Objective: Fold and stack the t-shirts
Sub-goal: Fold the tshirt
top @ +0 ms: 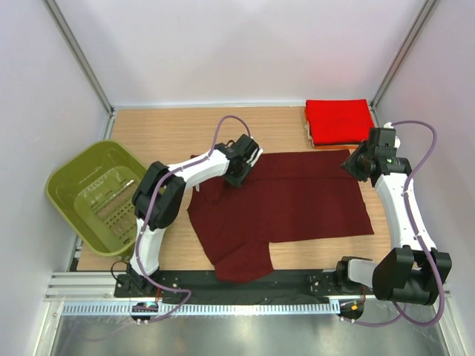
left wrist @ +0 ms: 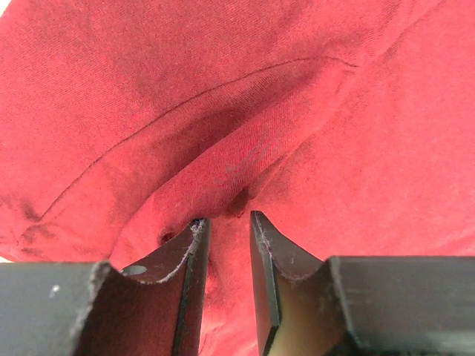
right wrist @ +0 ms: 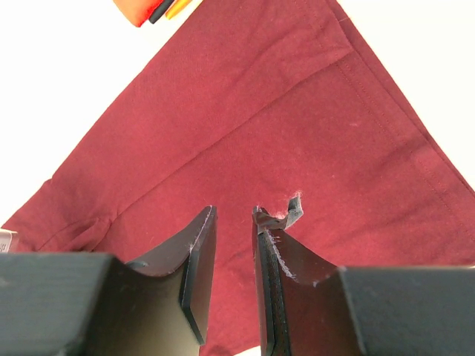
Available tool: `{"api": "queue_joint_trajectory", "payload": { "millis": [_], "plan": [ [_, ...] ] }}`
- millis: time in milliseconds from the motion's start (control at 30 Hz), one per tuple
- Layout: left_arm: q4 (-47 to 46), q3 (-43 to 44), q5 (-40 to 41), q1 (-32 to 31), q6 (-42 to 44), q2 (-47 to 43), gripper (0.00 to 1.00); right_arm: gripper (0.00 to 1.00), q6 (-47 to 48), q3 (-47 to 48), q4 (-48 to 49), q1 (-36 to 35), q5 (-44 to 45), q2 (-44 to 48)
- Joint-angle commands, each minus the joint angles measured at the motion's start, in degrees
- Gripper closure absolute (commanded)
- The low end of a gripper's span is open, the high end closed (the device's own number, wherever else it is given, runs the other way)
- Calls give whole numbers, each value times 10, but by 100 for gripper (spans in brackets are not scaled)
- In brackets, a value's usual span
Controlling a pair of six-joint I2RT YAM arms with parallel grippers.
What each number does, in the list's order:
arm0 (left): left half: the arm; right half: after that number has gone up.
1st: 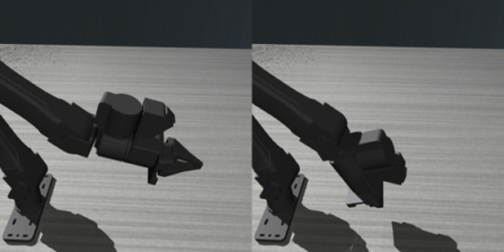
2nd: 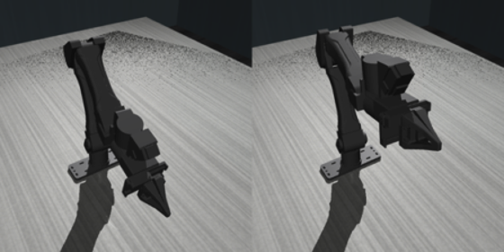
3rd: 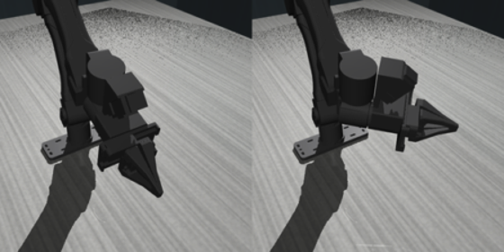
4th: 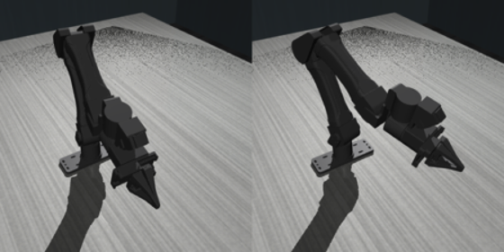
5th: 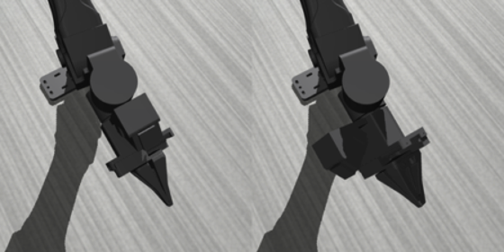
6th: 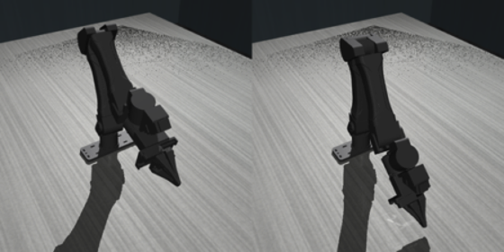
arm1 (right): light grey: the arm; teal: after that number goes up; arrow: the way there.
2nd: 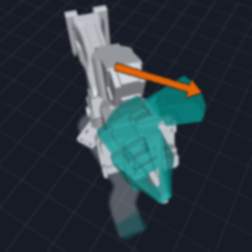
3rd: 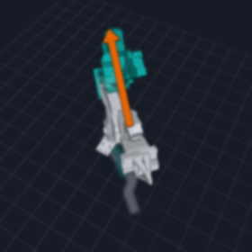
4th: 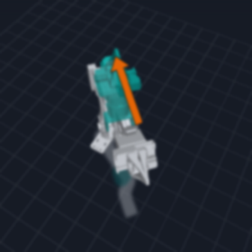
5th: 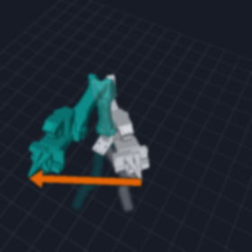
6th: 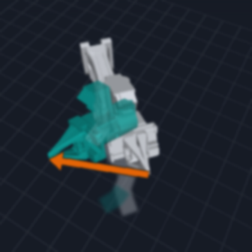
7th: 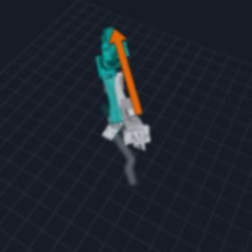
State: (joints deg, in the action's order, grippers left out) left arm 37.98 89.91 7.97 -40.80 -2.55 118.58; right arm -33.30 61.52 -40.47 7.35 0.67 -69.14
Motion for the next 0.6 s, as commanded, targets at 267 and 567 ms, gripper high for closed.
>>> {"api": "queue_joint_trajectory", "payload": {
  "millis": [267,567],
  "plan": [
    [-22,18,41,-1,4,27,76,67,7,35,-7,1,20,2],
    [-7,40,42,-1,8,21,95,67,8,31,-7,1,23,5]
  ]
}}
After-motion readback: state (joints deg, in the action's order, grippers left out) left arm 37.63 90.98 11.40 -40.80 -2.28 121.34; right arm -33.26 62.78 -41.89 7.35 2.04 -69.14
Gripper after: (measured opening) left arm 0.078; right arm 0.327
